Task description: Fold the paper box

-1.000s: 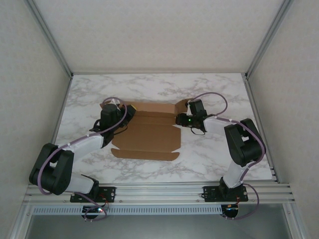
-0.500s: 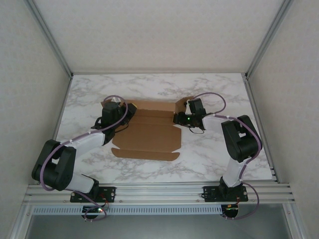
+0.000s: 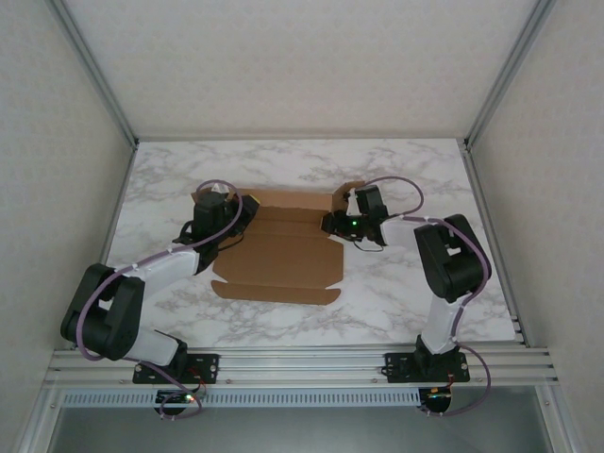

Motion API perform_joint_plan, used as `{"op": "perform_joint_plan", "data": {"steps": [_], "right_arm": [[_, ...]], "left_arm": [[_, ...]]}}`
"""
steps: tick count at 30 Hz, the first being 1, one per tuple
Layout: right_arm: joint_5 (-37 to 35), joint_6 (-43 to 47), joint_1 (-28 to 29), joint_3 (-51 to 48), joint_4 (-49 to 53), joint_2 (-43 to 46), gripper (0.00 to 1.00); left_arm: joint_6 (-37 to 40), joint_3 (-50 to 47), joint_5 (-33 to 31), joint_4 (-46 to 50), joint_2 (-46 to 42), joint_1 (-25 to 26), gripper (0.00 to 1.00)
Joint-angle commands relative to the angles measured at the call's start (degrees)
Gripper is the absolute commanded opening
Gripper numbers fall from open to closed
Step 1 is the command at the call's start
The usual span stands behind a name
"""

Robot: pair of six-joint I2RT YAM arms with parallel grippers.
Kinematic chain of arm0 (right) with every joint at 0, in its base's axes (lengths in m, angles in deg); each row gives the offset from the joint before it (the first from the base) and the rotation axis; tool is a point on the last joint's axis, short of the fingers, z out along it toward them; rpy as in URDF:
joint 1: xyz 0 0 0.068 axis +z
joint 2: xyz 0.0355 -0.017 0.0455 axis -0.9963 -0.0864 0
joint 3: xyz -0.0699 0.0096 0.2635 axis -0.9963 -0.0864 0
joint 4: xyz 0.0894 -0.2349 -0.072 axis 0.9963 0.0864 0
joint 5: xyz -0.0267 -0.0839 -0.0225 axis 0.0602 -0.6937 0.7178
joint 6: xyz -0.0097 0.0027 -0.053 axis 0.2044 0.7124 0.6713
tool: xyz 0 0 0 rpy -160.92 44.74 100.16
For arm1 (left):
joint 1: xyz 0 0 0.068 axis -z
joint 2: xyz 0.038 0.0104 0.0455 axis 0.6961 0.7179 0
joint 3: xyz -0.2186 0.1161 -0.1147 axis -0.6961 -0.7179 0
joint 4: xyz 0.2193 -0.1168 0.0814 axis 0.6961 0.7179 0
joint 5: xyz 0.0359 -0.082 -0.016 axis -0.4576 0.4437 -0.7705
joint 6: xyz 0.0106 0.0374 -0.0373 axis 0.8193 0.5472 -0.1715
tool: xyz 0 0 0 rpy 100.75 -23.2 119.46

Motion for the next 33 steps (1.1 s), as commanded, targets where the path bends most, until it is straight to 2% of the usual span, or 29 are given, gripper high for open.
{"op": "perform_joint_plan", "data": {"steps": [1, 18, 33], "right_arm": [[1.8, -0.9, 1.5, 2.6, -1.9, -1.9, 0.44], [-0.5, 0.2, 3.2, 4.1, -0.2, -5.4, 0.47], [-4.8, 9.7, 2.9, -4.0, 8.0, 13.4, 0.58]], "left_arm": [[0.5, 0.4, 0.7, 4.1, 1.3, 0.4, 0.00], [-0.1, 0.0, 0.6, 4.2, 1.2, 0.5, 0.00], [-2.0, 3.3, -3.2, 10.0, 2.3, -1.2, 0.00]]}}
